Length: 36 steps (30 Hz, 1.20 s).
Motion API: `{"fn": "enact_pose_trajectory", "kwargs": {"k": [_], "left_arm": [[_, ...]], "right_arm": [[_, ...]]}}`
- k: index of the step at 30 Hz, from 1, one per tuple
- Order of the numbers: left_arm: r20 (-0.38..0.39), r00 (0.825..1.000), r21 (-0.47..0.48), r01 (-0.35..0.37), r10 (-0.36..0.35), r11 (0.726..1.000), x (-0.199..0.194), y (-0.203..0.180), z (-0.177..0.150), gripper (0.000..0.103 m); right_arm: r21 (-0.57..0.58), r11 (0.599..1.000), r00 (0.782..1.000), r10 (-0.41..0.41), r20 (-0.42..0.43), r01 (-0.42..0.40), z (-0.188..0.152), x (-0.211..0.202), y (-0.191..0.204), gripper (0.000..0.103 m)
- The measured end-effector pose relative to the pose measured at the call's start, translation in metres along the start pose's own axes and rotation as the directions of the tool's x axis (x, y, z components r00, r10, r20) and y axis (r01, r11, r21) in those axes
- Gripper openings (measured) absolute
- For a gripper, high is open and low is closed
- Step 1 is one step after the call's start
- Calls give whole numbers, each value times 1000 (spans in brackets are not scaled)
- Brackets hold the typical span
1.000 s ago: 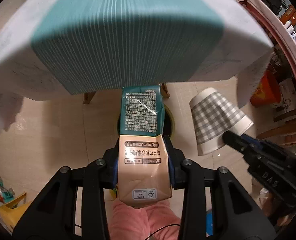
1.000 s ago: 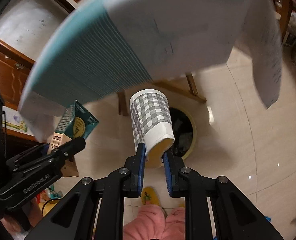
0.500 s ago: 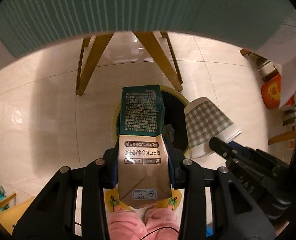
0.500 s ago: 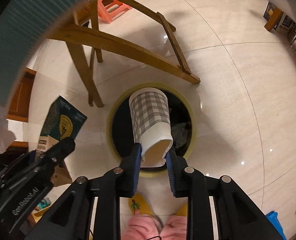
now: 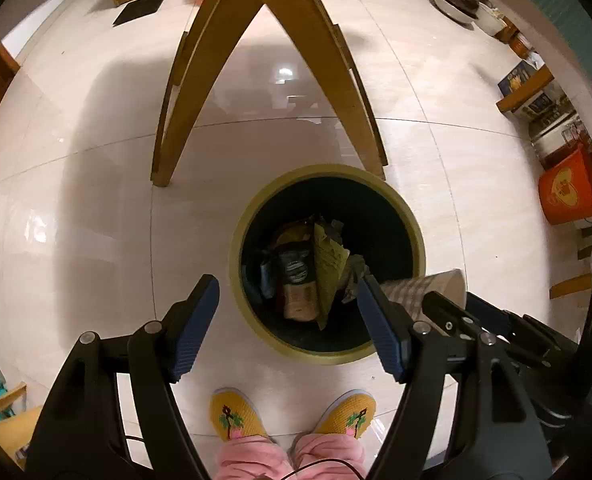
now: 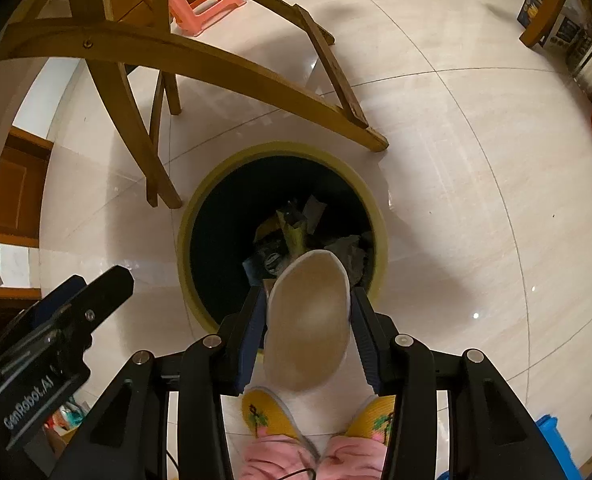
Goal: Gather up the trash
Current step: 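Carry the carton and checkered cup down to the bin and open both tools, then raise both empty tools back over the cleared table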
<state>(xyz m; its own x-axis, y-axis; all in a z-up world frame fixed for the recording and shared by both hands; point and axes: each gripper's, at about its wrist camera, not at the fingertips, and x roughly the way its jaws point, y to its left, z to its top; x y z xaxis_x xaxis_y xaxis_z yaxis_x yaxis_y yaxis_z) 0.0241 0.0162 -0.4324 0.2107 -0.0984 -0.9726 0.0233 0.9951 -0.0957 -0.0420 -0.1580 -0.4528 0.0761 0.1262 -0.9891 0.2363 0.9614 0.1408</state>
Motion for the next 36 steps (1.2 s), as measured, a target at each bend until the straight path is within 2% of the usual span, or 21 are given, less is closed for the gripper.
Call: {"fn": "enact_pose_trajectory", "kwargs": {"k": [16, 20, 25, 36], "left_arm": [[36, 999, 7, -24, 24, 1000, -9, 5, -11, 70], [38, 999, 4, -24, 24, 1000, -11, 6, -11, 70], [52, 998, -7, -26, 26, 1000, -17, 11, -12, 74], [74, 997, -20, -22, 23, 1000, -40, 15, -13, 74]], "right_arm": [[-3, 1000, 999, 0, 48, 0, -3, -9, -4, 45], [-4, 1000, 999, 2, 51, -2, 0, -10, 1, 73], [-27, 1000, 997, -6, 81, 8, 0, -17, 7, 74], [-14, 1000, 995, -23, 98, 25, -7, -46, 7, 74]]}}
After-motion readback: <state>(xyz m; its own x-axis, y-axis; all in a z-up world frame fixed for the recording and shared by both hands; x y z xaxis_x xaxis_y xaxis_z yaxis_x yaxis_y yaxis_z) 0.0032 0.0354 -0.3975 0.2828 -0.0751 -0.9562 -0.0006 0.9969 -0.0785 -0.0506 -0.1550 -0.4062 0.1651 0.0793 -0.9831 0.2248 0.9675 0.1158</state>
